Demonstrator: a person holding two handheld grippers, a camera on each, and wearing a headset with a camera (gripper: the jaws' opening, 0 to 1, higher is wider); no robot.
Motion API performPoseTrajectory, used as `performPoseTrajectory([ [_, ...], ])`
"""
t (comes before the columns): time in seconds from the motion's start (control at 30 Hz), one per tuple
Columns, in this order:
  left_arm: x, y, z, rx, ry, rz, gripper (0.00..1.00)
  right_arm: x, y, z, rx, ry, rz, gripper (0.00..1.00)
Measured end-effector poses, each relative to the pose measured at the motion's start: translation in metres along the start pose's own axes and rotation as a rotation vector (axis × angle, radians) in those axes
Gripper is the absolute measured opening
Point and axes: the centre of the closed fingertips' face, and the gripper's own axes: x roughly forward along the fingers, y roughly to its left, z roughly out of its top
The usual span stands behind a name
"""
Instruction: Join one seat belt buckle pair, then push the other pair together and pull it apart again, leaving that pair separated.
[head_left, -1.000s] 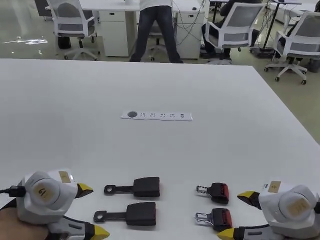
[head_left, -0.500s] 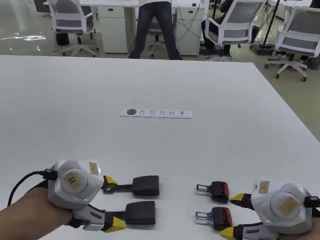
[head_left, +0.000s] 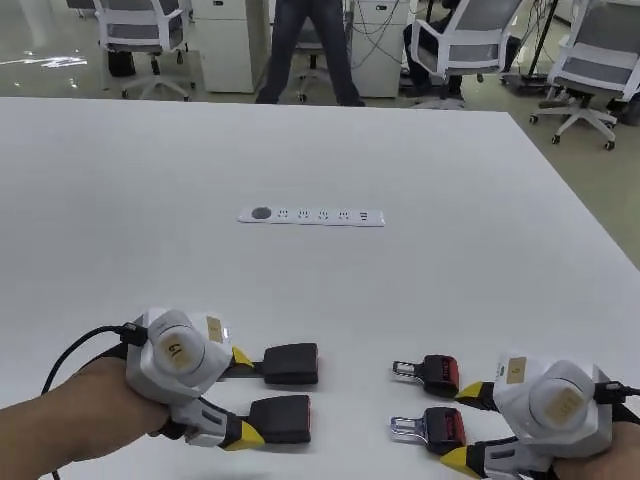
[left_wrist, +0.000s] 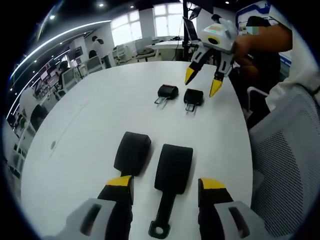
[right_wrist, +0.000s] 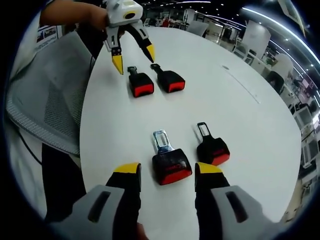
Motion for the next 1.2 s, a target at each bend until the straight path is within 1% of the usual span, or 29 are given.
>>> performPoseTrajectory([
  [0.1,0.005,0.000,-0.001,0.006,0.010,-0.012,0.51,0.002,-0.004,-0.001,-0.011,0.008,0.008,0.40],
  [0.13,0.004,-0.001,0.003,0.009,0.012,-0.019,0.51,0.003,-0.005,-0.001,-0.018,0.012,0.009,0.40],
  [0.17,0.005,-0.001,0.003,0.010,0.014,-0.023,0.51,0.005,-0.006,-0.003,-0.021,0.015,0.011,0.40],
  [0.27,0.010,-0.002,0.001,0.015,0.027,-0.037,0.51,0.008,-0.007,-0.006,-0.037,0.032,0.029,0.37],
  [0.33,0.013,-0.002,0.001,0.022,0.032,-0.037,0.52,0.011,-0.007,-0.008,-0.048,0.047,0.042,0.36],
  [0.47,0.017,0.000,-0.001,0.025,0.042,-0.046,0.52,0.011,-0.006,-0.011,-0.051,0.058,0.060,0.35],
  [0.5,0.018,0.000,0.000,0.024,0.044,-0.054,0.51,0.012,-0.006,-0.013,-0.061,0.065,0.070,0.34],
  [0.57,0.019,-0.002,0.000,0.031,0.047,-0.065,0.49,0.014,-0.007,-0.017,-0.085,0.081,0.074,0.33],
  [0.63,0.021,-0.005,-0.002,0.064,0.066,-0.082,0.44,0.012,-0.007,-0.017,-0.087,0.086,0.079,0.31],
  [0.67,0.022,-0.007,-0.002,0.065,0.073,-0.088,0.44,0.012,-0.007,-0.016,-0.090,0.086,0.088,0.31],
  [0.7,0.023,-0.008,-0.001,0.063,0.074,-0.095,0.44,0.012,-0.007,-0.016,-0.092,0.088,0.091,0.32],
  [0.77,0.025,-0.009,0.000,0.071,0.070,-0.104,0.43,0.013,-0.006,-0.018,-0.116,0.104,0.102,0.32],
  [0.83,0.028,-0.010,0.001,0.077,0.076,-0.116,0.41,0.017,-0.007,-0.022,-0.142,0.124,0.110,0.32],
  [0.87,0.029,-0.008,0.000,0.082,0.075,-0.120,0.40,0.018,-0.007,-0.022,-0.150,0.128,0.115,0.32],
  [1.0,0.031,-0.010,0.001,0.109,0.093,-0.128,0.38,0.019,-0.007,-0.023,-0.161,0.139,0.133,0.32],
  [1.1,0.032,-0.010,0.003,0.112,0.093,-0.135,0.37,0.019,-0.006,-0.022,-0.167,0.144,0.144,0.32],
  [1.2,0.033,-0.011,0.001,0.124,0.103,-0.147,0.37,0.020,-0.006,-0.022,-0.171,0.149,0.152,0.33],
])
